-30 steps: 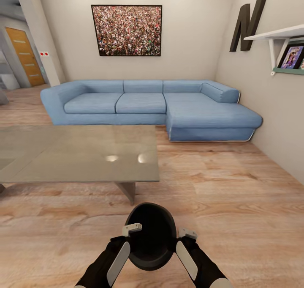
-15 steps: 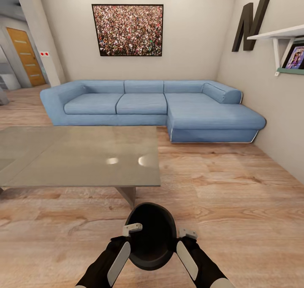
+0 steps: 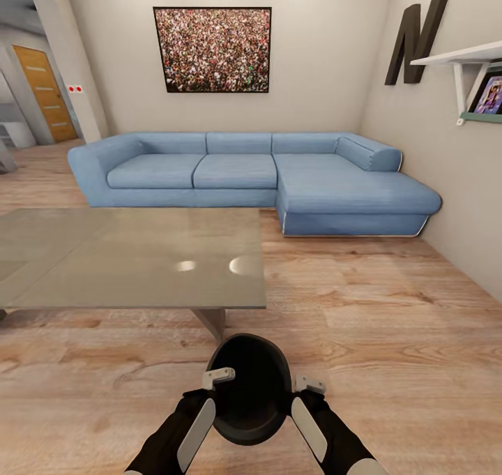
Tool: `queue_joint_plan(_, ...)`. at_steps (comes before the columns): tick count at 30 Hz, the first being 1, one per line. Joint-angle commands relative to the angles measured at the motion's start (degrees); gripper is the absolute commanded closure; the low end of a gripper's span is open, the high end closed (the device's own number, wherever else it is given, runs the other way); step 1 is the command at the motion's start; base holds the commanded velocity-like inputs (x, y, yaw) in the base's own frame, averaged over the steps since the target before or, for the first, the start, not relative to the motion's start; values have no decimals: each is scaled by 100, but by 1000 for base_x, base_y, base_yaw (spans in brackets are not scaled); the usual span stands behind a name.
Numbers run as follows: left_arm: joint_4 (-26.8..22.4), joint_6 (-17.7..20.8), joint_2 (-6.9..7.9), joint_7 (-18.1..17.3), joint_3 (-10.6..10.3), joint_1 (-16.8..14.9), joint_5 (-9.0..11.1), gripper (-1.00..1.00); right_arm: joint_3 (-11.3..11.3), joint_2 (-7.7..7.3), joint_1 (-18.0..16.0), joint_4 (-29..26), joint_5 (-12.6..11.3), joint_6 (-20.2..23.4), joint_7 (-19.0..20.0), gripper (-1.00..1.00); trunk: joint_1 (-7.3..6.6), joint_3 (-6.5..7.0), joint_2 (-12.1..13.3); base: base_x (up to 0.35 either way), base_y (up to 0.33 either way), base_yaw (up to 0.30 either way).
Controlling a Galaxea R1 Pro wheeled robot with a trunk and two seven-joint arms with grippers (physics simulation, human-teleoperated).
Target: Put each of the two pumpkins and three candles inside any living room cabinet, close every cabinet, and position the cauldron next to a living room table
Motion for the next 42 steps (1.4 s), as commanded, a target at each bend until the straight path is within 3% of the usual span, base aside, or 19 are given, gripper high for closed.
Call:
queue_joint_plan(1,-5,20,33,58,-16,-2,71,100,46,-10,-11,-15,-152,-30,186,100,-2,-5,-3,77,0,0)
queue_joint_plan(27,-23,16,33,58,-14,-5,71,100,47,-11,-9,-18,-152,-30,186,100,-2,-5,-3,62,0,0)
queue_joint_plan(42,-23,20,33,50,-12,-6,71,100,48,-10,-9,-17,-152,-30,186,100,37,-337,-23,0,0,0)
